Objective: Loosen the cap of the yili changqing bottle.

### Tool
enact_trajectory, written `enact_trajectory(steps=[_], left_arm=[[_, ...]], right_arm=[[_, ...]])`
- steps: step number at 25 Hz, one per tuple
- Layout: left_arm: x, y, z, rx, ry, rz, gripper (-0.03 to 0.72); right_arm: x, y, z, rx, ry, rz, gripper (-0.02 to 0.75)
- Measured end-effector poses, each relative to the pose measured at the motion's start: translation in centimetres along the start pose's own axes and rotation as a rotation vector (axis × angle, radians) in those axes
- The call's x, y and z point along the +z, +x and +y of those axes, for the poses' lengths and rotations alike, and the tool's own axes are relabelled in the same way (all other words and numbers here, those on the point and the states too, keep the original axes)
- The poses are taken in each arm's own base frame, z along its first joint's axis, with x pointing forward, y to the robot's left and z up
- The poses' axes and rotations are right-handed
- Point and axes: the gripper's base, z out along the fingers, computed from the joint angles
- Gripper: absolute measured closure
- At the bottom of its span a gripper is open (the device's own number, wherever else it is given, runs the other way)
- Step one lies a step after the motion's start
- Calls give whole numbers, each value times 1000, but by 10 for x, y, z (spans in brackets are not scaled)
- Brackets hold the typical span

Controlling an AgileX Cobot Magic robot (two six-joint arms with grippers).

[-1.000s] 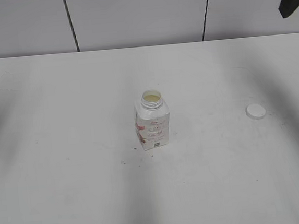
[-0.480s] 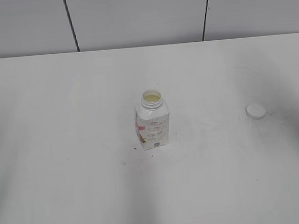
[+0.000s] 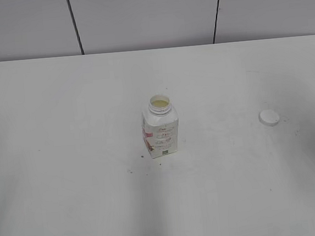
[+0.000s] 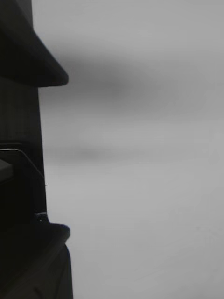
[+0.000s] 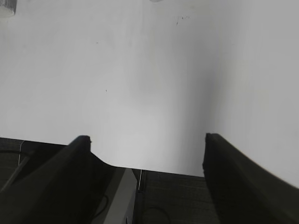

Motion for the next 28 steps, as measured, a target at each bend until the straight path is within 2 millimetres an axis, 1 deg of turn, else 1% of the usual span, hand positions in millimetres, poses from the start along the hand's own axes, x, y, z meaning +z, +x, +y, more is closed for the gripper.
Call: enact_trajectory(steps=[4, 9, 13, 15, 20, 22, 28], left_arm=[[-14, 8, 0, -5, 9, -110, 144], [-27, 18, 1, -9, 15, -212, 144], [-35, 25, 1, -11, 17, -278, 144], [-38, 28, 1, -12, 19, -305, 144], [-42, 33, 1, -14, 25, -346, 144], [-43, 34, 1, -15, 28, -349, 144], [-43, 34, 1, -16, 30, -353, 144]], right_arm=[[-3, 19, 1, -1, 1, -12, 154], [-3, 43, 2, -2, 2, -38, 154], [7, 64, 2, 0, 6, -72, 154], [8, 81, 3, -1, 9, -111, 154], [28, 114, 2, -3, 20, -98, 154], [31, 126, 2, -5, 21, -111, 154], [11, 147, 4, -22, 38, -297, 154]])
